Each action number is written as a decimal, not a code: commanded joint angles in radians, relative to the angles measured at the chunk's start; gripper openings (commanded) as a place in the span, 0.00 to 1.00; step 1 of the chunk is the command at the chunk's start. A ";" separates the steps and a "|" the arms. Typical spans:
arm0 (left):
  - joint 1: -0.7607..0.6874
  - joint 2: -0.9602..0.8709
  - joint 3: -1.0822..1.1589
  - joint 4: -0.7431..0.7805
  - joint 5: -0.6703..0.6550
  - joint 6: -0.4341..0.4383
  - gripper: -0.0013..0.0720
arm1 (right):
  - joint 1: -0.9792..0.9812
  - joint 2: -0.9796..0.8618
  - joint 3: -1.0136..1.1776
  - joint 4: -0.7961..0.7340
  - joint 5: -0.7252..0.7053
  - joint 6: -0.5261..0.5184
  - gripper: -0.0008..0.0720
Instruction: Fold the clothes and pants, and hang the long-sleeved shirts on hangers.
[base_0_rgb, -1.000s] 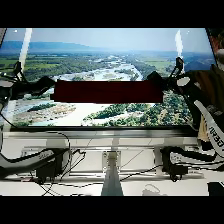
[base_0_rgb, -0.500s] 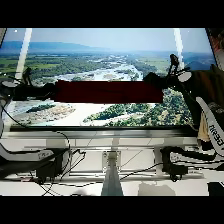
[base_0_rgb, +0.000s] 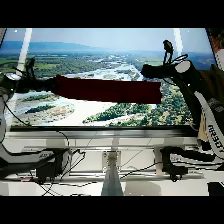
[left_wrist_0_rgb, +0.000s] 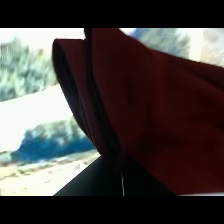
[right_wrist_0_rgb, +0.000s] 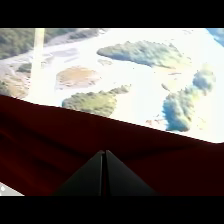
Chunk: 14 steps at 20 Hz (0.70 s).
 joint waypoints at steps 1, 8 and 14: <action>-0.004 0.145 0.061 0.011 -0.113 -0.062 0.05 | 0.103 -0.021 0.042 -0.001 -0.066 -0.002 0.03; -0.011 0.447 0.063 0.011 -0.315 -0.121 0.05 | 0.431 -0.261 0.229 0.008 -0.065 0.135 0.03; -0.011 0.562 0.063 0.005 -0.254 -0.126 0.05 | 0.717 -0.458 0.459 0.013 -0.068 0.271 0.03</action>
